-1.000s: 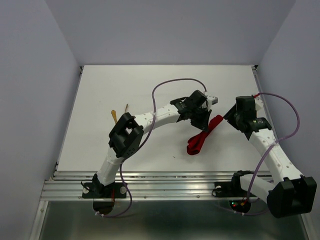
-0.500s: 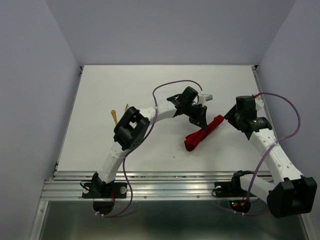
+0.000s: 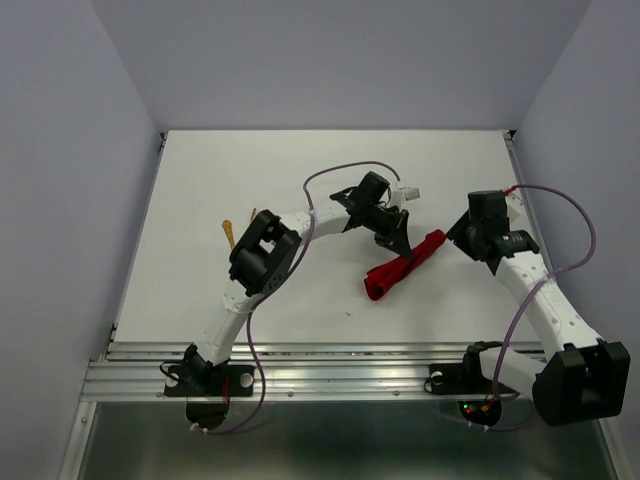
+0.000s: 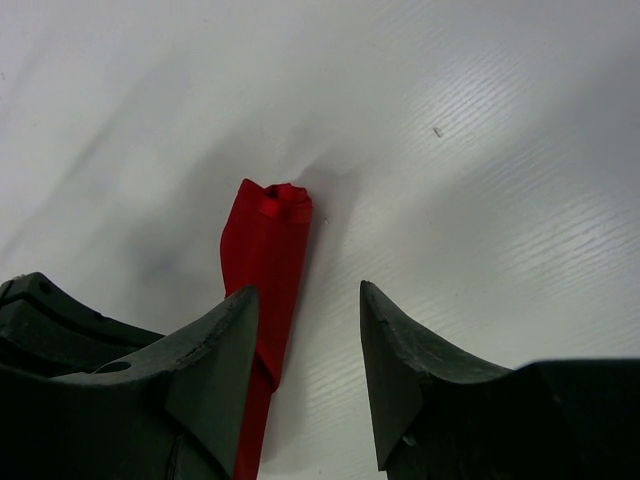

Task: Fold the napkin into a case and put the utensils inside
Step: Turn over the smaller rectangle-folded napkin at the center of the board.

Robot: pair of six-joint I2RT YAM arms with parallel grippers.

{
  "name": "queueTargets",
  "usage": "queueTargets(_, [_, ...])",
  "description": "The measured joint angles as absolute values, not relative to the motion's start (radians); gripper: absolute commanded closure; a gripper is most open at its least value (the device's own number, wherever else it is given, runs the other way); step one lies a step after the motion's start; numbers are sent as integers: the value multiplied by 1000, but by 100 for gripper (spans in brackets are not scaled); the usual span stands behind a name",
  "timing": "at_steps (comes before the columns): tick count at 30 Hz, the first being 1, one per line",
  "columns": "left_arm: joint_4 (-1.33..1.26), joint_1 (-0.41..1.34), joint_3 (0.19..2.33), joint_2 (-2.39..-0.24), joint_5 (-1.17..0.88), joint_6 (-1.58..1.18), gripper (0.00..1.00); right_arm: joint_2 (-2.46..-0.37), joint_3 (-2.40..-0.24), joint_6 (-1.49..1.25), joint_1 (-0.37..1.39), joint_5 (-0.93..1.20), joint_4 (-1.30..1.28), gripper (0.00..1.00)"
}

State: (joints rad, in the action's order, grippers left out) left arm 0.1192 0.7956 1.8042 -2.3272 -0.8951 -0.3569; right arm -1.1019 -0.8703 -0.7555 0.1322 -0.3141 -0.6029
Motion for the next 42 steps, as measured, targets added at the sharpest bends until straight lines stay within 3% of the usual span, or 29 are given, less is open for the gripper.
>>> queueTargets(22, [89, 714, 1786, -2335, -944, -357, 100, -1140, -871, -751, 132, -307, -603, 49])
queueTargets(34, [85, 685, 1780, -2346, -966, -363, 86, -1147, -871, -749, 132, -302, -602, 49])
queueTargets(42, [76, 660, 1777, -2369, -975, -369, 86, -1157, -871, -735, 132, -302, -599, 50])
